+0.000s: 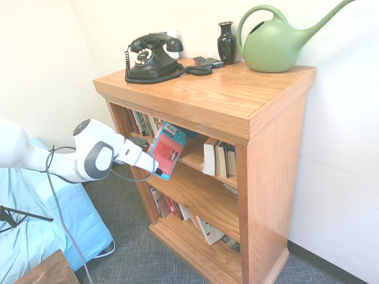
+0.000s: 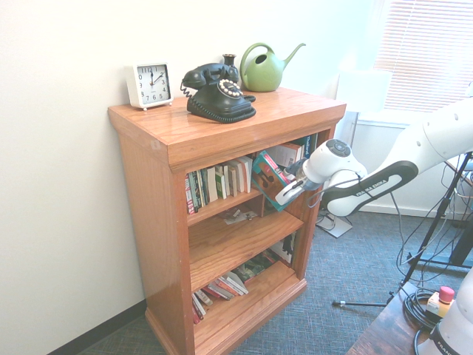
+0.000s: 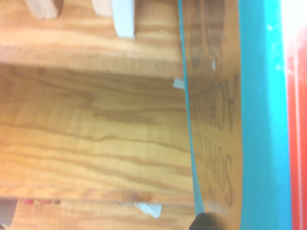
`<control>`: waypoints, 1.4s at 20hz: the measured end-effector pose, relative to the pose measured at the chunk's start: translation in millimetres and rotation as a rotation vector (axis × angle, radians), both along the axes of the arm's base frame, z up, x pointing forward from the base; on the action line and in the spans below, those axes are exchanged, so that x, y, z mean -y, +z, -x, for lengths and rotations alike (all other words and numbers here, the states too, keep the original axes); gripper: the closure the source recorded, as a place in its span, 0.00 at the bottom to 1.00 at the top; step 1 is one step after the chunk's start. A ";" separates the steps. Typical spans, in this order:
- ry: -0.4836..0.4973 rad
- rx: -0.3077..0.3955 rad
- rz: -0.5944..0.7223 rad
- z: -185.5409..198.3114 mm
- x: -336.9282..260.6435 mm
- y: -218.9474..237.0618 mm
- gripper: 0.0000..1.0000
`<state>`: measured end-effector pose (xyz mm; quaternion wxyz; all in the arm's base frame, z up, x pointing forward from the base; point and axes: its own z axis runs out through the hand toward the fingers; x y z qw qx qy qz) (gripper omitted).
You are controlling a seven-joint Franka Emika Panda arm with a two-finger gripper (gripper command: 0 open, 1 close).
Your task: Organize the shelf
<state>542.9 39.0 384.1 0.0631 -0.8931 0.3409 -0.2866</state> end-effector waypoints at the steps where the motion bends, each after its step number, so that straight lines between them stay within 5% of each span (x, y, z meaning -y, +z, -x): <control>1: -0.004 0.004 -0.002 -7.5 1.9 0.0 1.00; 28: -0.006 0.062 -0.006 -48.9 -11.4 40.8 1.00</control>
